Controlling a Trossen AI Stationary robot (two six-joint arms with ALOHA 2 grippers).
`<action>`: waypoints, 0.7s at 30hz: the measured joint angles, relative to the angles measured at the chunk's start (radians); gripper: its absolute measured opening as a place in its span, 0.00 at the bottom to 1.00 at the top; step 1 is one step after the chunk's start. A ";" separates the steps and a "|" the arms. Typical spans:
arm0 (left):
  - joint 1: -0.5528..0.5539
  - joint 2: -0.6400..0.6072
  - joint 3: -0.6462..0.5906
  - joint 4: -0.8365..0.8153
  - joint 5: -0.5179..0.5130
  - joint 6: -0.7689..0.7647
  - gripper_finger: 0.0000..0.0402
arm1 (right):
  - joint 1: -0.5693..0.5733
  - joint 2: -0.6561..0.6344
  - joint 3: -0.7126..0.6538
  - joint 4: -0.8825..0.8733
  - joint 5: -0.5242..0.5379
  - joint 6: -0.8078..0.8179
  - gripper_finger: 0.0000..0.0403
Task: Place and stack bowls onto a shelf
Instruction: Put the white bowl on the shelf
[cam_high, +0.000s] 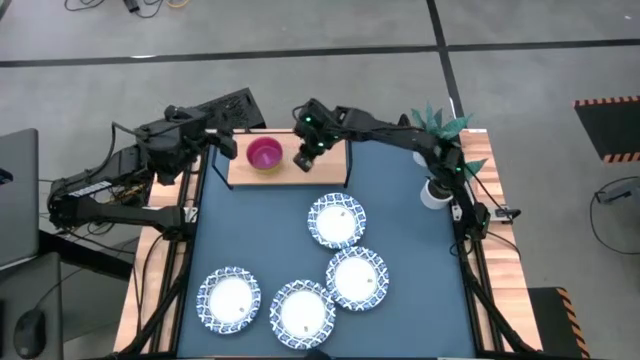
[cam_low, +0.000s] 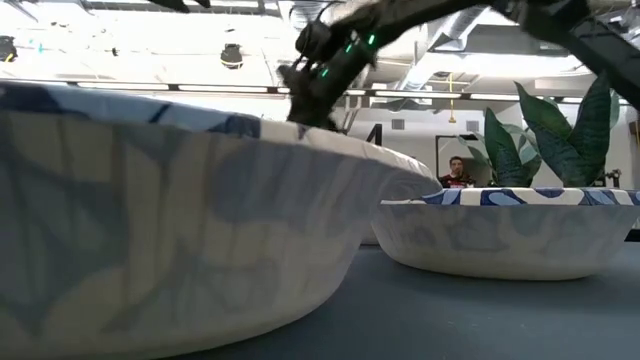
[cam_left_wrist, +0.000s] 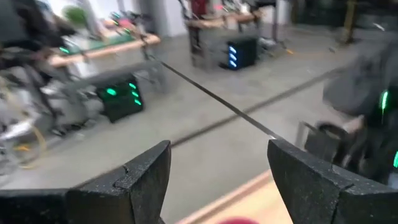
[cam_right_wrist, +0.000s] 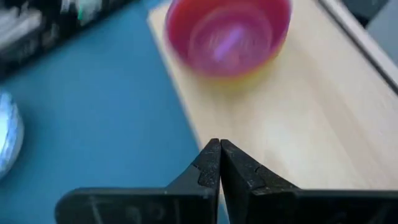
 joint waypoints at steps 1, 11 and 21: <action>0.000 0.000 0.000 -0.025 0.023 -0.016 0.63 | 0.008 -0.022 0.000 -0.056 0.003 -0.021 0.10; 0.000 0.000 0.000 -0.174 0.274 -0.228 0.63 | 0.108 -0.246 -0.017 -0.549 0.306 0.042 0.19; 0.000 0.000 0.000 -0.211 0.371 -0.353 0.63 | 0.170 -0.443 -0.506 -0.515 0.310 0.407 0.56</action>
